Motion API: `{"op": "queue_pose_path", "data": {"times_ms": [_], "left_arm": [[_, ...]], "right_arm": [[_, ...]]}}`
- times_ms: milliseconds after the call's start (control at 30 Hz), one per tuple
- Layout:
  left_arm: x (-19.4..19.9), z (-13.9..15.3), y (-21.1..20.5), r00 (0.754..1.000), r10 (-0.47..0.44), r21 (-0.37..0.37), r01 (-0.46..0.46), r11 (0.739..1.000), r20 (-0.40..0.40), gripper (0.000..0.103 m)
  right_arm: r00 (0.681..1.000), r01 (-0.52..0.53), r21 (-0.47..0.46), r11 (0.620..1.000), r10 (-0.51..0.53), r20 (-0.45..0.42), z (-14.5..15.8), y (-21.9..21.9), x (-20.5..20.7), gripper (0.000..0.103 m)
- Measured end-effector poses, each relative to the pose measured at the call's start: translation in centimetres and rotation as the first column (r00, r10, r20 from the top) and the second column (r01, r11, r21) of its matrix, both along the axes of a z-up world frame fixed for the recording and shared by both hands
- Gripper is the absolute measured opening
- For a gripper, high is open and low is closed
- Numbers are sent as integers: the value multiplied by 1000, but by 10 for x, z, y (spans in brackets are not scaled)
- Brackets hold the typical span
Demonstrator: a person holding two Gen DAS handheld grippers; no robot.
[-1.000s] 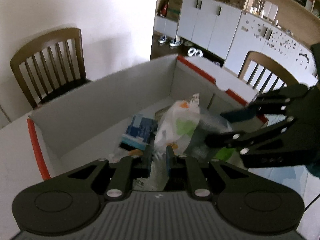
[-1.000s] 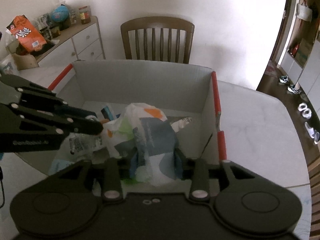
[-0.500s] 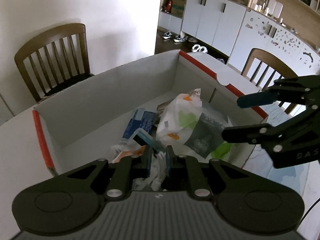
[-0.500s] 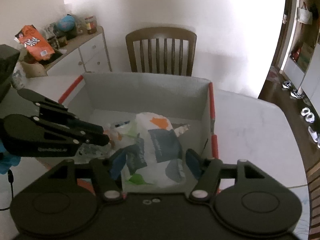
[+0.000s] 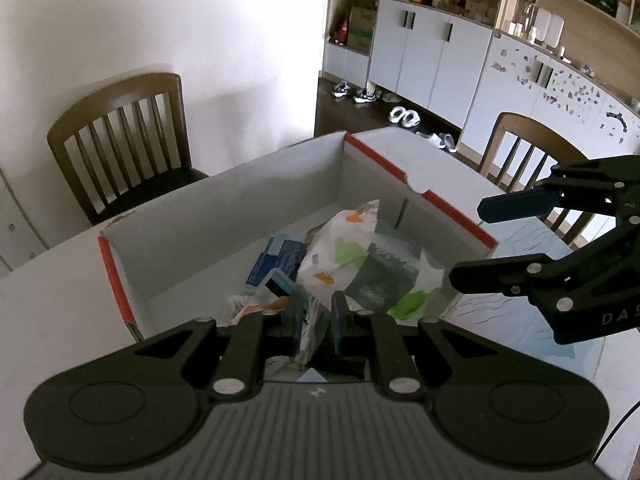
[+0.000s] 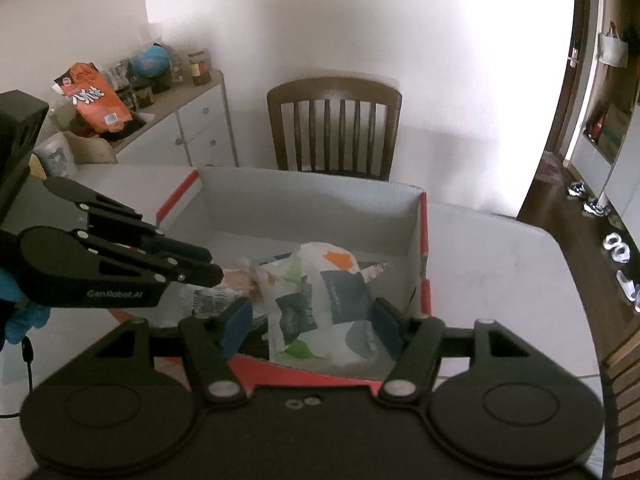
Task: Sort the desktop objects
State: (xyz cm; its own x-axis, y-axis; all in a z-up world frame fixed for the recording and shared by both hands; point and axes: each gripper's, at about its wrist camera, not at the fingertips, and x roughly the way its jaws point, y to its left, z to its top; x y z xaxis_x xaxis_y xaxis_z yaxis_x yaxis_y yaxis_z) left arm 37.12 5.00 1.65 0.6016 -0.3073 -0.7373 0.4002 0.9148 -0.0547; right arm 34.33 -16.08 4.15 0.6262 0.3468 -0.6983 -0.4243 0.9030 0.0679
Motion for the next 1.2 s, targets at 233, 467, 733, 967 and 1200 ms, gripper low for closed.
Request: {"op": "queue_pose_path", "data": {"times_ms": [233, 467, 733, 967, 1200], "left_arm": [[-21, 16, -8, 999, 12, 7, -12, 1000, 33, 13], [-42, 30, -16, 998, 32, 13, -33, 999, 61, 13], [-62, 37, -28, 995, 60, 23, -62, 998, 76, 13], [-80, 45, -36, 991, 85, 25, -88, 996, 99, 16], [-103, 57, -43, 984, 103, 22, -108, 994, 142, 68]], "right_arm": [[1000, -7, 7, 1000, 7, 29, 12, -5, -18, 66], [998, -23, 15, 1000, 23, 52, 23, -12, -37, 66], [997, -30, 22, 999, 28, 71, 33, -23, -56, 66], [995, -36, 28, 999, 34, 90, 41, -31, -71, 66], [993, -31, 34, 999, 27, 112, 47, -42, -89, 69]]}}
